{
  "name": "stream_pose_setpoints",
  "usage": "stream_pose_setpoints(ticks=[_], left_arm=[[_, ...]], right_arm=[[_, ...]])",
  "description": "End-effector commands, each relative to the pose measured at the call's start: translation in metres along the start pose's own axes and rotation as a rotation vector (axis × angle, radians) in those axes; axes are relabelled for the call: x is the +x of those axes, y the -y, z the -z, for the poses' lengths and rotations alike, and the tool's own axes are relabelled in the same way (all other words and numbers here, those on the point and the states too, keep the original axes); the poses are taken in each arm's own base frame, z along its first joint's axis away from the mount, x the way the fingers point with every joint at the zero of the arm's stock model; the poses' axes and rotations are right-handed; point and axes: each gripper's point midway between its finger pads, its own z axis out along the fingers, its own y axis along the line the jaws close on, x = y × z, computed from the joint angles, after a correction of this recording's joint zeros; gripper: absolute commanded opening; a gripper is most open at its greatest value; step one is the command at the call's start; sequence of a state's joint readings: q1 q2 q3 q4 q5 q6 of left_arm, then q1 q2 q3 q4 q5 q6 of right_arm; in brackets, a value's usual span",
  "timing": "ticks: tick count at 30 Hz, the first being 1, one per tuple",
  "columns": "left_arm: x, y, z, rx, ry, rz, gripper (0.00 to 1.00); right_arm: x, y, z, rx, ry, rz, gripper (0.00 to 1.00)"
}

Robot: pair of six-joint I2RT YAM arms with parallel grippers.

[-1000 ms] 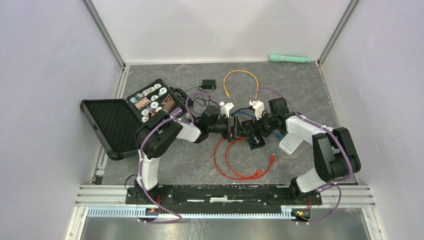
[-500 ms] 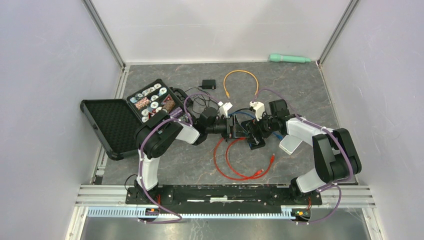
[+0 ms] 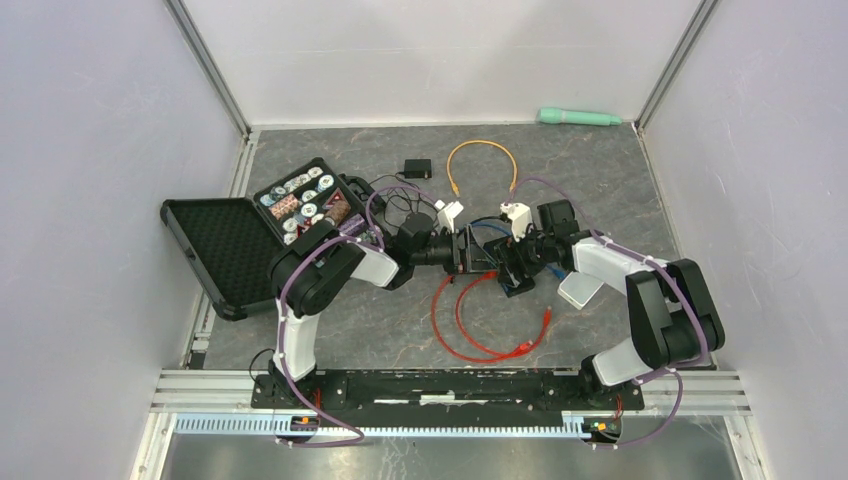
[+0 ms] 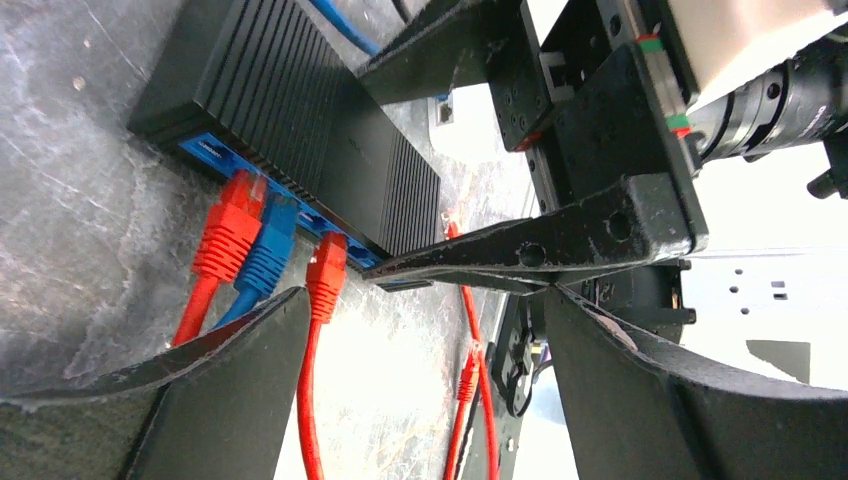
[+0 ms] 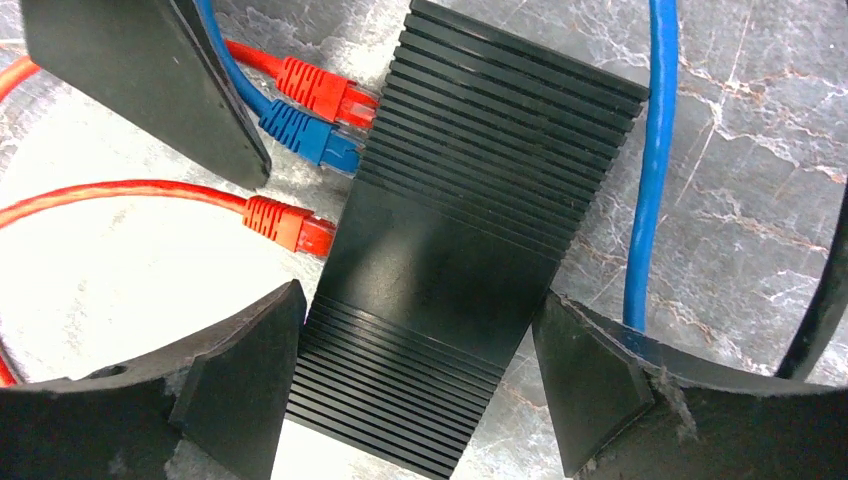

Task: Pull the plug from the switch port
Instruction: Pull the connector from the switch port.

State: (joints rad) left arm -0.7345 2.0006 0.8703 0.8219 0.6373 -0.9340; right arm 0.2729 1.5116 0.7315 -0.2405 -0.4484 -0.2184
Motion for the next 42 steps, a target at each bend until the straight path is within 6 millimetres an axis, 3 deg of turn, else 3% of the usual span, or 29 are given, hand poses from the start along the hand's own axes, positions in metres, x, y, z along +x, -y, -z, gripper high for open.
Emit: stream_pose_setpoints(ticks=[1,6,12,22,30,42], left_arm=[[-0.030,0.018,0.004,0.058,0.077,-0.086,0.93],[-0.031,0.008,0.010,0.002,0.058,-0.111,0.93],[-0.038,0.010,0.016,-0.014,0.059,-0.157,0.93],[-0.055,0.003,0.019,-0.049,0.031,-0.165,0.85],[-0.041,-0.022,0.010,-0.101,-0.046,-0.115,0.65],[-0.027,-0.046,-0.005,-0.130,-0.108,-0.022,0.54]], right_arm=[[0.004,0.010,0.007,0.051,-0.014,0.045,0.64],[0.001,0.007,0.009,0.037,0.026,0.090,0.47],[0.000,0.006,0.009,0.039,0.069,0.157,0.36],[-0.009,0.003,0.009,0.028,0.141,0.208,0.31],[-0.016,0.005,0.012,0.013,0.174,0.200,0.30],[-0.014,0.008,0.011,0.002,0.176,0.184,0.29]])
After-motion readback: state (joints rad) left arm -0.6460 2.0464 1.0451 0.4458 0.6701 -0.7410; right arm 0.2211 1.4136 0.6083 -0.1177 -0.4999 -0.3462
